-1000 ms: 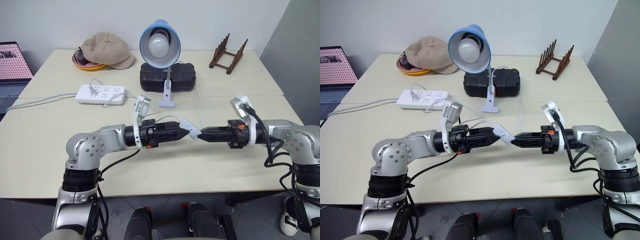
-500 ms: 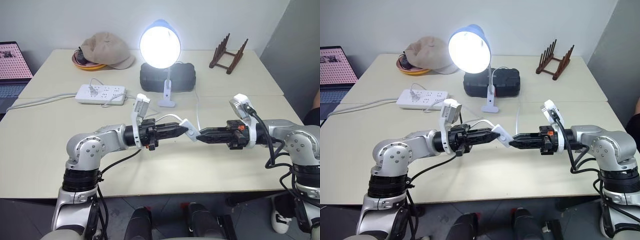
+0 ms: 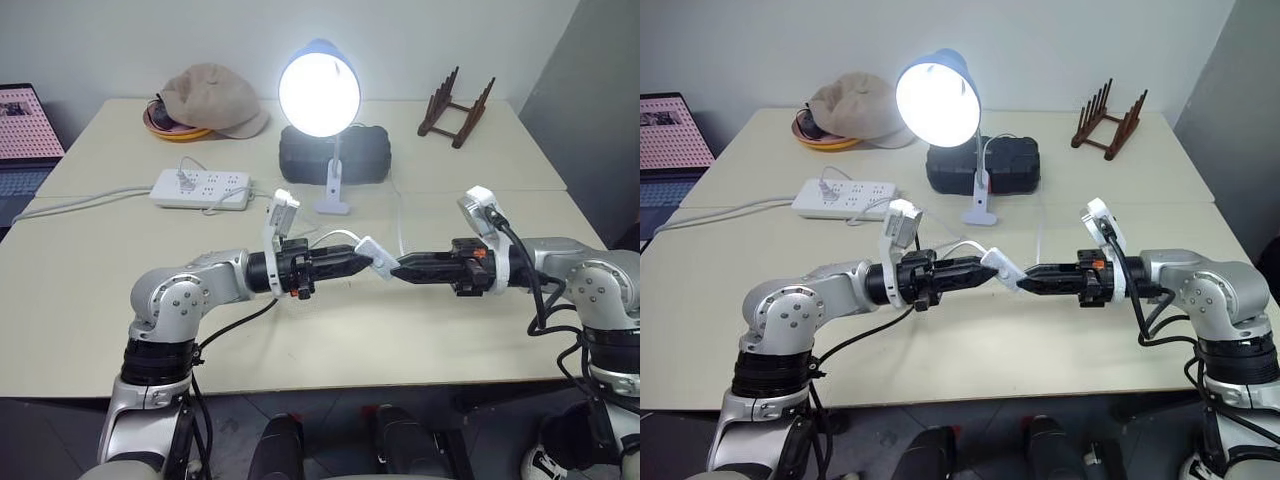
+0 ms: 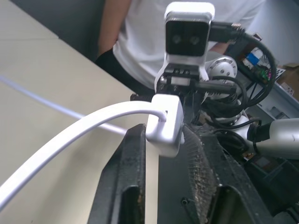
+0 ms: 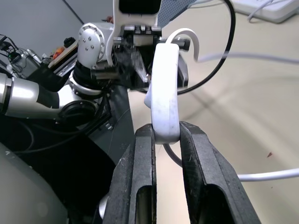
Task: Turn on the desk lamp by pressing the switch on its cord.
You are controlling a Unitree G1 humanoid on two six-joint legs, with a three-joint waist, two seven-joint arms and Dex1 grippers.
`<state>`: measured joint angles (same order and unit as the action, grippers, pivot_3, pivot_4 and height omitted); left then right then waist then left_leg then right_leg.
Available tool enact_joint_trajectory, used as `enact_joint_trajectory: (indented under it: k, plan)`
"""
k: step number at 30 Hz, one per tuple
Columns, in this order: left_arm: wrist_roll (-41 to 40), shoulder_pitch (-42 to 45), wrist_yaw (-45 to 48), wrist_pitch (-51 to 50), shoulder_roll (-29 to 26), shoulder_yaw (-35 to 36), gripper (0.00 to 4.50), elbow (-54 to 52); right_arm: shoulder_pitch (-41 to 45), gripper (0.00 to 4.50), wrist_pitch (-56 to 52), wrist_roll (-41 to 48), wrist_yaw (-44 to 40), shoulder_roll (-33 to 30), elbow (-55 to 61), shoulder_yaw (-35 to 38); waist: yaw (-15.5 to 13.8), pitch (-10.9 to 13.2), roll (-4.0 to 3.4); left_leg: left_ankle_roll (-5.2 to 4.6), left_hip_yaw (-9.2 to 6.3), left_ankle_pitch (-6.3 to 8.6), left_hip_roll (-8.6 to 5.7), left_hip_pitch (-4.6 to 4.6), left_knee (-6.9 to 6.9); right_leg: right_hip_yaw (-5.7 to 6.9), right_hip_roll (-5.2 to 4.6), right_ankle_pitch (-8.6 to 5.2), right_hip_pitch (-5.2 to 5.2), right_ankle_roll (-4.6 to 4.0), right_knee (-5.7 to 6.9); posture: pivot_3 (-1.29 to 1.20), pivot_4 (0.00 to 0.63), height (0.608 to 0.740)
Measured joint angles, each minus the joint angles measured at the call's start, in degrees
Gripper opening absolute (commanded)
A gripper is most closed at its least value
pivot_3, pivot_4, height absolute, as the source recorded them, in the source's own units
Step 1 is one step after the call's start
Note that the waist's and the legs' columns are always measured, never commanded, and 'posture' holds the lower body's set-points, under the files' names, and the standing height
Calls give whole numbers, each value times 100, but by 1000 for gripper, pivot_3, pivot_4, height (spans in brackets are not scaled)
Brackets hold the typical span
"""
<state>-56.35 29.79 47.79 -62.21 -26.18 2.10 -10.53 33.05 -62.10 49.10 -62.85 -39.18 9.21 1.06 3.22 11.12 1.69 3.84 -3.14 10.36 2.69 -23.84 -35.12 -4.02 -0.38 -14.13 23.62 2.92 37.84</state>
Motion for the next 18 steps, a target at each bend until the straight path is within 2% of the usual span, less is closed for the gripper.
enact_joint_trajectory:
  k: [7, 10, 11, 13, 14, 18]
  plan:
    - [115, -387, -89, 61, -642, 112, 3262, -463, 444, 382, 543, -447, -205, 79, -718, -302, 10, 2, 2, 0, 5, 0, 2, -2, 2, -3, 0, -2, 7, -3, 0, 0, 150, 740]
    - [510, -594, -39, 450, -1050, 148, 3871, -690, 595, 382, 1258, -1108, -379, 81, -1160, -735, 10, 3, 5, 0, 8, 0, 2, -4, 4, -4, 0, -4, 14, -7, -1, 0, 150, 740]
    - [804, -698, 56, 781, -1298, 139, 4114, -835, 700, 382, 1835, -1595, -363, 104, -1476, -1039, 17, 3, 5, 0, 10, 0, 2, -5, 7, -5, -1, -5, 15, -9, 0, 0, 150, 740]
    - [1619, -921, 236, 1629, -1853, 70, 4466, -1084, 1058, 382, 3478, -3133, 52, 183, -2645, -1871, 54, 5, 8, 2, 25, 0, 1, -1, 12, -14, -5, -5, 21, -12, -8, 0, 150, 740]
    - [1835, -963, 289, 1879, -1929, 63, 4466, -1116, 1086, 382, 3967, -3563, 173, 213, -3030, -2059, 46, 5, 8, 2, 26, 0, 1, -4, 12, -13, -5, -5, 20, -13, -8, 0, 150, 740]
    - [2285, -1054, 365, 2439, -1964, 33, 4466, -1030, 1269, 382, 5200, -4248, -105, 417, -3864, -2333, 4, 6, 10, 2, 27, 0, 3, -19, 16, -13, -6, 9, 31, 14, -11, 0, 150, 740]
